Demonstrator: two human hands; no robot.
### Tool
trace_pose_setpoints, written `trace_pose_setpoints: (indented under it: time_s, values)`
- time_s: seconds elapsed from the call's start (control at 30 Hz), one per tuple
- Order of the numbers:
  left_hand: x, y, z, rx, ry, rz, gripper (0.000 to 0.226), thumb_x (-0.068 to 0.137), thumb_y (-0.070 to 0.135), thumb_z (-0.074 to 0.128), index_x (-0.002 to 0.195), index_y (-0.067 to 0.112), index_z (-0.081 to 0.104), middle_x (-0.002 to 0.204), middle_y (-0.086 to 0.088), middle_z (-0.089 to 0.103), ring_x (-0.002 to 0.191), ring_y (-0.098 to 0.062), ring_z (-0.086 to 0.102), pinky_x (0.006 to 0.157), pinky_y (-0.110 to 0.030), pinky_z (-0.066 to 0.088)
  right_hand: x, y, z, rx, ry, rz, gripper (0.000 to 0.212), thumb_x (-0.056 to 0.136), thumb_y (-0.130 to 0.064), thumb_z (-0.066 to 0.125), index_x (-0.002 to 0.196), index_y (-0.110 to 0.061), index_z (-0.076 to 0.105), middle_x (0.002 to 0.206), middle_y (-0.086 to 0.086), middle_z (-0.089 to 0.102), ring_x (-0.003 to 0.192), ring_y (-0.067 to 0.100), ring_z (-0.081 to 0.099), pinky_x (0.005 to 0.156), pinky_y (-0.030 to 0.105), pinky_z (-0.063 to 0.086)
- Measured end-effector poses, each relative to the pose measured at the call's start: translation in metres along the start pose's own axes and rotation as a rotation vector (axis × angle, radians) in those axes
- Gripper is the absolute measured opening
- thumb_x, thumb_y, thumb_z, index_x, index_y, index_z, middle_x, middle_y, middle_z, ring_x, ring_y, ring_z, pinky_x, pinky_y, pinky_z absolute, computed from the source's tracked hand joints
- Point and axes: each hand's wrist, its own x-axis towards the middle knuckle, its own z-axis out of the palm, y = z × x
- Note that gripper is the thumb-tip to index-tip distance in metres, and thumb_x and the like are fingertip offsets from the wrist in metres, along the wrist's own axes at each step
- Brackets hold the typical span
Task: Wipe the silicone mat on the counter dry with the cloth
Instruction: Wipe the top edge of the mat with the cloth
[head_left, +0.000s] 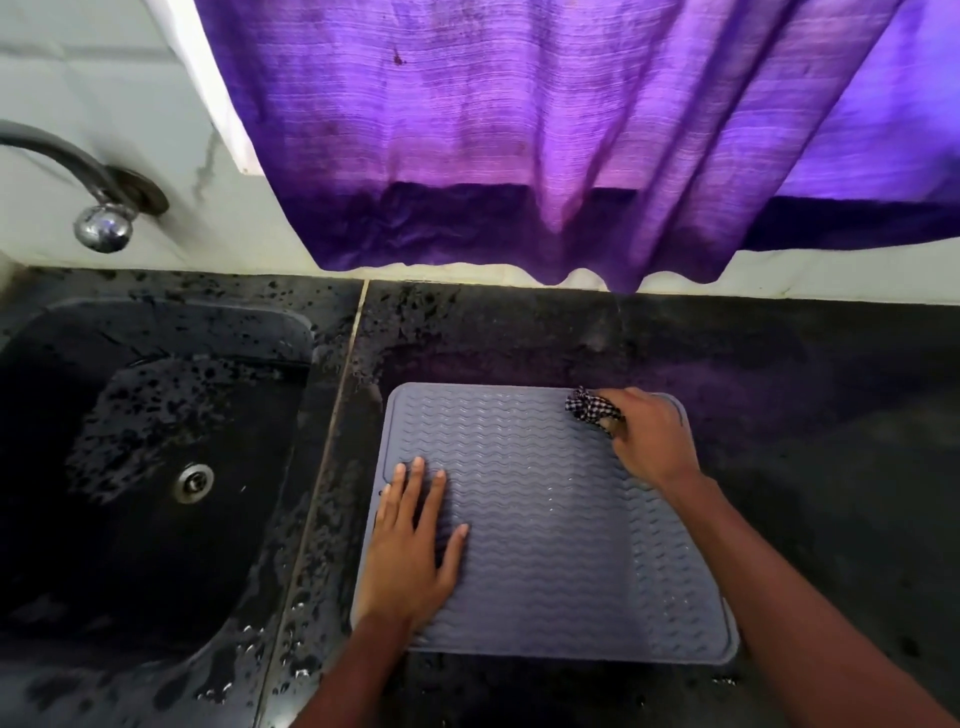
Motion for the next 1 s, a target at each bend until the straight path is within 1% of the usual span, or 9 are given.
trace_pose_setpoints:
  time_s: [0.13,0.33,0.47,0.57,0.67,0.77,0.83,0.9,1.0]
  values:
    - [0.000,0.002,-0.002,0.019,0.019,0.005,0.069,0.101,0.053,0.041,0.159,0.017,0.028,0.169,-0.005,0.015,0.156,-0.025,0.010,0.123,-0.047,0.020,0.013,-0.010,0.008,0.048,-0.112,-0.127,0.042,0.081,0.000,0.065,0.119,-0.018,0.067,0.102,0.009,0.068,0.095,0.034,0.059,0.082,0.038,0.044]
    - [0.001,0.003,-0.004,0.020,0.027,-0.002,0.069,0.101,0.052,0.044,0.158,0.017,0.029,0.169,-0.004,0.016,0.156,-0.025,0.010,0.123,-0.048,0.023,0.035,-0.033,0.029,0.064,-0.205,-0.251,0.043,0.077,-0.001,0.067,0.114,-0.024,0.066,0.102,0.000,0.069,0.092,0.027,0.058,0.082,0.039,0.048]
    - [0.001,0.002,-0.004,0.023,0.011,-0.005,0.069,0.102,0.053,0.043,0.158,0.016,0.029,0.169,-0.005,0.016,0.156,-0.026,0.010,0.122,-0.050,0.025,0.046,-0.050,0.039,0.063,-0.217,-0.277,0.040,0.081,-0.003,0.065,0.116,-0.021,0.065,0.103,0.002,0.068,0.093,0.026,0.054,0.081,0.036,0.043]
    - [0.002,0.003,-0.004,0.031,0.007,-0.010,0.069,0.101,0.052,0.044,0.158,0.016,0.029,0.168,-0.006,0.016,0.156,-0.025,0.010,0.123,-0.049,0.024,0.050,-0.073,0.044,0.068,-0.236,-0.318,0.039,0.082,-0.005,0.065,0.118,-0.022,0.064,0.103,0.002,0.067,0.095,0.026,0.055,0.081,0.036,0.044]
    - [0.001,0.004,-0.006,0.030,-0.001,-0.015,0.070,0.101,0.052,0.045,0.159,0.017,0.028,0.169,-0.006,0.015,0.156,-0.024,0.008,0.124,-0.048,0.021,0.051,-0.104,0.056,0.067,-0.228,-0.348,0.045,0.078,-0.006,0.069,0.120,-0.024,0.063,0.104,0.001,0.068,0.096,0.025,0.055,0.077,0.034,0.045]
    - [0.002,0.004,-0.007,0.041,-0.017,-0.025,0.070,0.102,0.053,0.044,0.159,0.018,0.026,0.169,-0.006,0.013,0.156,-0.024,0.005,0.125,-0.046,0.019,0.051,-0.135,0.070,0.071,-0.202,-0.366,0.047,0.082,-0.008,0.069,0.125,-0.024,0.061,0.109,0.001,0.068,0.098,0.024,0.055,0.074,0.033,0.042]
    - [0.002,0.004,-0.007,0.037,-0.017,-0.029,0.069,0.102,0.052,0.043,0.159,0.017,0.027,0.169,-0.006,0.013,0.156,-0.024,0.006,0.125,-0.046,0.019,0.054,-0.149,0.077,0.117,-0.215,-0.365,0.045,0.084,-0.008,0.067,0.126,-0.024,0.061,0.111,0.003,0.068,0.099,0.025,0.054,0.077,0.035,0.044]
    - [0.002,0.004,-0.007,0.033,-0.018,-0.030,0.069,0.102,0.053,0.042,0.159,0.017,0.028,0.169,-0.005,0.013,0.156,-0.024,0.006,0.125,-0.046,0.019,0.056,-0.153,0.078,0.211,-0.236,-0.343,0.047,0.083,-0.001,0.064,0.124,-0.024,0.062,0.110,0.004,0.069,0.098,0.026,0.055,0.081,0.037,0.047]
    - [0.002,0.004,-0.007,0.030,-0.014,-0.027,0.069,0.102,0.054,0.041,0.159,0.017,0.028,0.169,-0.006,0.015,0.156,-0.024,0.006,0.125,-0.045,0.019,0.057,-0.135,0.063,0.260,-0.149,-0.318,0.052,0.079,0.004,0.063,0.119,-0.027,0.065,0.105,0.001,0.069,0.095,0.024,0.056,0.084,0.042,0.048]
